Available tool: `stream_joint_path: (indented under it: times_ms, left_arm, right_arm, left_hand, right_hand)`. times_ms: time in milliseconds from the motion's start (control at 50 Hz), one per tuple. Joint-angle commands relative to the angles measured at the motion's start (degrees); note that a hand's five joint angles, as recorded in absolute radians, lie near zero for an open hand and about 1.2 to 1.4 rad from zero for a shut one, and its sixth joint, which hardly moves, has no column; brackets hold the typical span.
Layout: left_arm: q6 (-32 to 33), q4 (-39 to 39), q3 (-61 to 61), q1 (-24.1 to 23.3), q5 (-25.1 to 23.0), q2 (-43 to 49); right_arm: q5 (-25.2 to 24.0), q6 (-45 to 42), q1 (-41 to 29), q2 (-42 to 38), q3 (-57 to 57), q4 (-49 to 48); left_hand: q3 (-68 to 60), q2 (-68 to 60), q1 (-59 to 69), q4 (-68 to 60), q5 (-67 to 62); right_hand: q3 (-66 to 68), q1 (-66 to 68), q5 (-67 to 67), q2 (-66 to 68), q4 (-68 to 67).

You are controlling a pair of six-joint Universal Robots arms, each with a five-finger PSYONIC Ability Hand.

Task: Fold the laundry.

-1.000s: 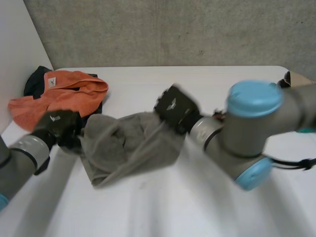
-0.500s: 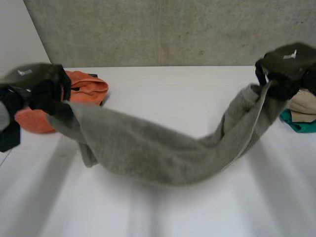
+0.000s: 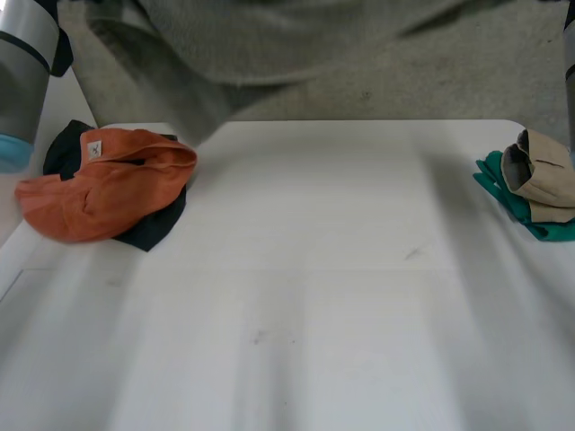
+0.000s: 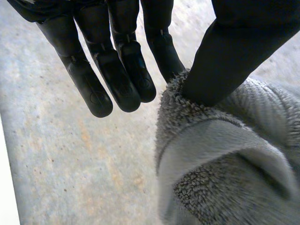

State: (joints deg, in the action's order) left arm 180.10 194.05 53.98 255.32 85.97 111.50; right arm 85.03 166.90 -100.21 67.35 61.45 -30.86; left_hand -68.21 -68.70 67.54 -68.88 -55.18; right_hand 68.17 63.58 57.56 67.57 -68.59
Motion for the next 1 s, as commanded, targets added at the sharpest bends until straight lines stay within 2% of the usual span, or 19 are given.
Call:
stream_joint_path:
  times_ms: [20, 160, 260, 380, 460, 520, 540, 600, 680, 760, 820, 840, 900, 1000]
  left_arm:
    - [-0.01, -7.63, 0.94, -0.88, -0.36, 1.09]
    - [1.3, -7.82, 9.29, -1.84, 0.6, 3.64]
    - [5.16, -6.5, 17.71, -2.55, 1.04, 7.15]
    - [8.51, -6.41, 24.41, -3.43, 0.87, 10.32]
    - [10.09, -5.88, 26.0, -3.6, 0.69, 12.43]
    - [10.62, -5.62, 25.82, -3.52, 0.78, 13.57]
    - [10.62, -5.7, 25.82, -3.25, 0.61, 13.4]
    - [10.62, -5.79, 26.26, -2.81, 0.25, 12.17]
    - [10.8, -6.49, 29.41, -2.29, 0.43, 8.31]
    - [11.15, -5.97, 36.87, -0.88, -0.71, 1.73]
    - [11.76, -5.36, 41.01, -0.44, -2.55, -1.1]
    - [12.72, -4.83, 43.98, 0.0, -4.13, -2.41]
    - [15.0, -4.04, 48.21, 0.44, -7.12, -3.39]
    - [19.23, -3.24, 49.99, 0.18, -9.68, -1.29]
  right_arm:
    - [-4.6, -0.87, -0.16, -2.04, -2.74, 9.66]
    - [-7.07, -5.0, -0.77, -5.99, -1.08, 19.95]
    - [-7.42, -11.05, -1.39, -9.42, 5.33, 25.83]
    - [-6.9, -17.04, -1.39, -12.15, 11.67, 29.45]
    - [-5.67, -16.79, -1.21, -13.2, 15.01, 29.11]
    - [-4.79, -15.73, -1.21, -13.2, 15.8, 27.79]
    - [-4.18, -15.21, -1.21, -13.12, 16.24, 27.0]
    - [-3.56, -14.32, -1.21, -12.77, 16.86, 26.29]
    - [-3.38, -13.44, -0.69, -11.54, 18.53, 25.68]
    - [-3.99, -13.27, 0.19, -10.39, 20.46, 24.1]
    - [-4.17, -13.27, 0.46, -9.95, 21.08, 23.3]
    - [-4.17, -13.35, 0.55, -9.78, 21.34, 23.13]
    - [-4.26, -13.27, 0.63, -9.43, 21.52, 23.04]
    - [-4.35, -13.27, 0.55, -8.72, 21.87, 23.12]
  left_hand:
    - [-11.79, -11.3, 12.46, -11.12, -14.82]
    - [-11.79, -11.3, 12.46, -11.12, -14.82]
    - [-11.79, -11.3, 12.46, -11.12, -14.82]
    - [-11.79, -11.3, 12.46, -11.12, -14.82]
    - [-11.79, -11.3, 12.46, -11.12, -14.82]
    - [2.09, 2.58, -1.42, 2.76, -0.94]
    - [18.47, 18.96, -17.8, 19.14, 15.44]
    - [41.28, 41.77, -40.61, 41.95, 38.25]
    - [48.23, 48.72, -47.56, 48.91, 45.2]
    - [45.74, 46.23, -45.07, 46.41, 42.71]
    - [37.84, 38.33, -37.17, 38.52, 34.81]
    - [31.15, 31.64, -30.48, 31.82, 28.12]
    - [23.72, 24.21, -23.04, 24.39, 20.68]
    - [19.98, 20.47, -19.31, 20.66, 16.95]
  right_hand:
    - [11.83, 16.42, 12.44, 12.43, -11.41]
    - [11.83, 16.42, 12.44, 12.43, -11.41]
    - [11.83, 16.42, 12.44, 12.43, -11.41]
    - [11.83, 16.42, 12.44, 12.43, -11.41]
    - [11.83, 16.42, 12.44, 12.43, -11.41]
    - [11.83, 16.42, 12.44, 12.43, -11.41]
    - [11.83, 16.42, 12.44, 12.43, -11.41]
    - [11.83, 16.42, 12.44, 12.43, -11.41]
    - [11.83, 16.42, 12.44, 12.43, -11.41]
    - [11.83, 16.42, 12.44, 12.43, -11.41]
    - [11.83, 16.42, 12.44, 12.43, -11.41]
    - [11.83, 16.42, 12.44, 12.43, -11.41]
    - [11.83, 16.42, 12.44, 12.43, -11.41]
    - [11.83, 16.42, 12.44, 12.43, -11.41]
